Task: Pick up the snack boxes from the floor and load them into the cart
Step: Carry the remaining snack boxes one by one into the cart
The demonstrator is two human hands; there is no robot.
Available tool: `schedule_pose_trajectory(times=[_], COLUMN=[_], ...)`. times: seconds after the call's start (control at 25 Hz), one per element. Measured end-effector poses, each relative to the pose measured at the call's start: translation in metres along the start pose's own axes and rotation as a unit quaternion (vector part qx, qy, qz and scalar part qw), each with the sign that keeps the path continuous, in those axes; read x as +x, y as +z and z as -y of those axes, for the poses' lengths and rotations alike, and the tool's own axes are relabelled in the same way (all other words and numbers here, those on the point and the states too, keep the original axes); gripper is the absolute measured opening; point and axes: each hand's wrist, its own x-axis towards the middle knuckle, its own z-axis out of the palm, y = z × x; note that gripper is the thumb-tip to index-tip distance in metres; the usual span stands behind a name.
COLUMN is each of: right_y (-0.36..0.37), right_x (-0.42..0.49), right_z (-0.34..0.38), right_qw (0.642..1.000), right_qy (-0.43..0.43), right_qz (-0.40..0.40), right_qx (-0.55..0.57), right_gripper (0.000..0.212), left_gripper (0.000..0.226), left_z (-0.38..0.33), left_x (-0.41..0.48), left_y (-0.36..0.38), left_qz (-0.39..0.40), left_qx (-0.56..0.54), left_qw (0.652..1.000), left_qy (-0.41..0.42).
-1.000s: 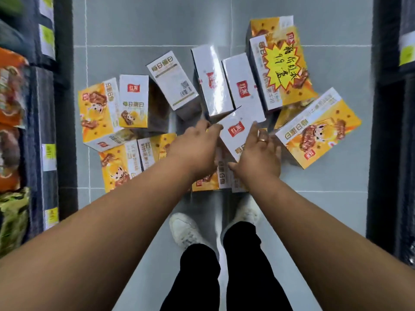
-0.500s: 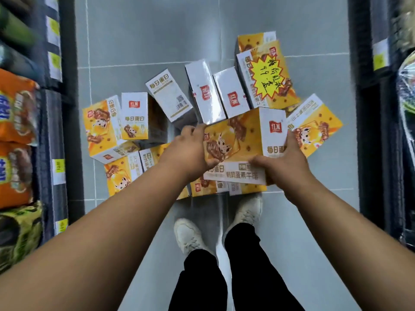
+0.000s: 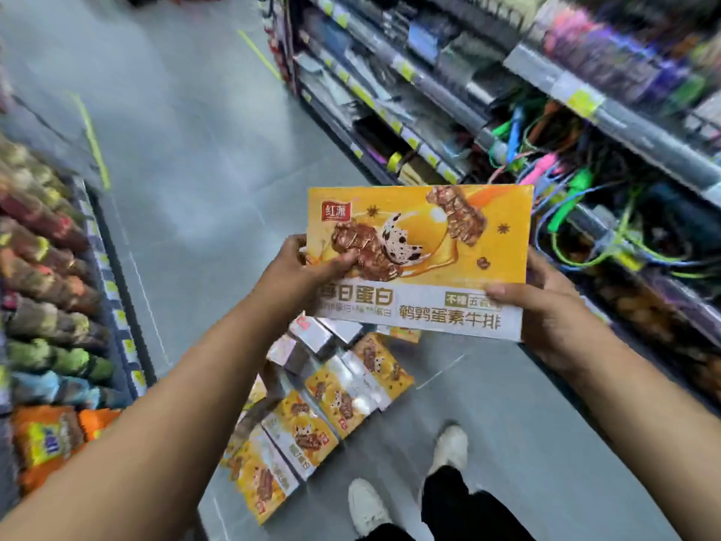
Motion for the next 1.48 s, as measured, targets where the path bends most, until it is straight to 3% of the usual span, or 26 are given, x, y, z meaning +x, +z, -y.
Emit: schedule_pose_trajectory(times=[0.12,0.36,0.56,0.68,0.8,0.88,1.08,1.16,1.24,1.36,1.48], right_y=[-0.035,-0.143,-0.216,-0.258,-0.284,-0.301,-0.331,-0.346,-0.358,-0.372,-0.379], right_x=[-0.092,-0.291,-0.473,-0.588,-0.675,-0.734,-0.836,-0.869,-0.898,-0.941,-0.98], right_z=[0.063,0.118,0.12,0.101,0.083,0.069,0.031,0.012,-0.002,-0.021,-0.043], right_qw=[0.996,0.966,0.917,0.882,0.857,0.826,0.748,0.698,0.653,0.568,0.483], right_qy=[-0.069,-0.176,-0.246,-0.258,-0.263,-0.286,-0.301,-0.302,-0.302,-0.308,-0.305], right_qz=[-0.023,-0.179,-0.3,-0.382,-0.432,-0.47,-0.571,-0.624,-0.666,-0.729,-0.783], right_qx=[0.05,0.059,0.095,0.101,0.1,0.119,0.154,0.179,0.195,0.225,0.246], right_gripper=[0.054,0.058,0.046,0.056,0.095,0.105,0.102,0.1,0.088,0.042,0.033], left_gripper=[0.075,0.082,0.063,0.058,0.06,0.061,0.066,0.062,0.061,0.061,0.049], left_z=[-0.073,-0.176,-0.198,-0.192,-0.183,-0.173,-0.148,-0.133,-0.117,-0.089,-0.056], left_x=[-0.05,-0.159,-0.275,-0.357,-0.428,-0.476,-0.57,-0.609,-0.646,-0.701,-0.762], left_y=[0.037,0.198,0.353,0.445,0.518,0.567,0.676,0.722,0.768,0.833,0.884], left_qz=[0.099,0.284,0.411,0.486,0.545,0.579,0.666,0.7,0.732,0.773,0.808], left_qx=[-0.044,-0.024,0.001,0.016,0.041,0.054,0.11,0.119,0.129,0.16,0.183], left_qw=[0.993,0.952,0.9,0.861,0.827,0.802,0.727,0.695,0.66,0.608,0.556], left_qy=[0.037,0.112,0.144,0.145,0.134,0.137,0.123,0.115,0.107,0.081,0.065])
